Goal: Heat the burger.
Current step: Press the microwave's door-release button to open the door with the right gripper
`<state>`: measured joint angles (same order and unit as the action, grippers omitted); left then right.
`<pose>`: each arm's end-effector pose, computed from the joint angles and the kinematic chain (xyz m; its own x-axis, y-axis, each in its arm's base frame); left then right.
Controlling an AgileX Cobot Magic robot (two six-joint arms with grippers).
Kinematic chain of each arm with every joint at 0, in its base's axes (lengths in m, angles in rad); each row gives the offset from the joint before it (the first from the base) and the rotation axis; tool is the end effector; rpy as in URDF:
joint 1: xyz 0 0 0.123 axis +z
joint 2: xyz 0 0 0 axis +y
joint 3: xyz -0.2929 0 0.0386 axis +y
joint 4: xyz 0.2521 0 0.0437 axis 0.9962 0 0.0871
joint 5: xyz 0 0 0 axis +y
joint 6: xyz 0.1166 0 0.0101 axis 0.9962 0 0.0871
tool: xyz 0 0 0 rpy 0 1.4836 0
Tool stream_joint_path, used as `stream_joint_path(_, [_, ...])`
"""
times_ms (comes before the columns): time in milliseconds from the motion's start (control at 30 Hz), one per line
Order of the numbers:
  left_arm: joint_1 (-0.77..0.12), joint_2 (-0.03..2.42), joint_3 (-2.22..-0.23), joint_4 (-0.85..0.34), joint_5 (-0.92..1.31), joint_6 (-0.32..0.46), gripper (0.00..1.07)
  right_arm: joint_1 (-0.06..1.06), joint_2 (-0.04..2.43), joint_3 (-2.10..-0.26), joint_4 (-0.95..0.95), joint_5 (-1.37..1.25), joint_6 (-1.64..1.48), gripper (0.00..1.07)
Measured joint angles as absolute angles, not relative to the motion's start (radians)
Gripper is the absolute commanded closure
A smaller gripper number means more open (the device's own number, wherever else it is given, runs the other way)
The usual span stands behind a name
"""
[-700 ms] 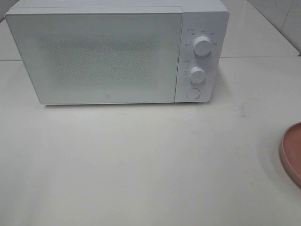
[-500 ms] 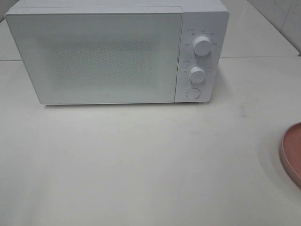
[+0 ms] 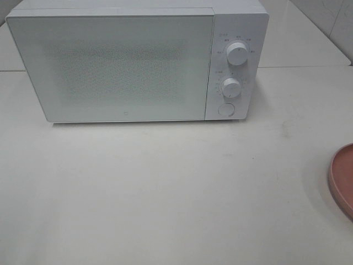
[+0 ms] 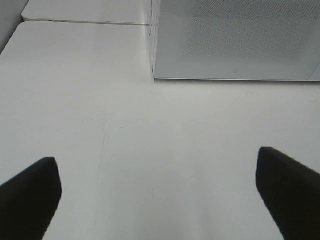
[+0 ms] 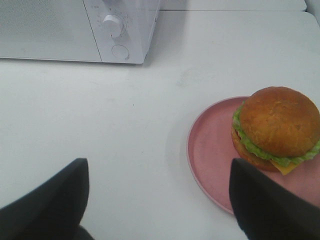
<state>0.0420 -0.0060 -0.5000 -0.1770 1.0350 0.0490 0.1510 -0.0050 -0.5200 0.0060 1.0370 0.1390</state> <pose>0.0118 -0.0172 0.2714 -0.4246 -0.0594 -0.9034 0.0779 0.9917 -0.1019 0.0095 0.0021 0.2760 -0.4253 0.0785 -0.9016 -0.0958 0.9867 0.1311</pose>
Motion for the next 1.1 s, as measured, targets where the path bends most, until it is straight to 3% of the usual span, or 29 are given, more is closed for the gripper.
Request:
stream_joint_path(567, [0.042, -0.006, -0.500, -0.177, 1.035, 0.049, 0.09, 0.151, 0.185, -0.538, 0.007, 0.898, 0.142, 0.32])
stream_joint_path(1100, [0.042, -0.006, -0.500, -0.177, 1.035, 0.049, 0.09, 0.151, 0.335, -0.448, 0.007, 0.585, 0.142, 0.32])
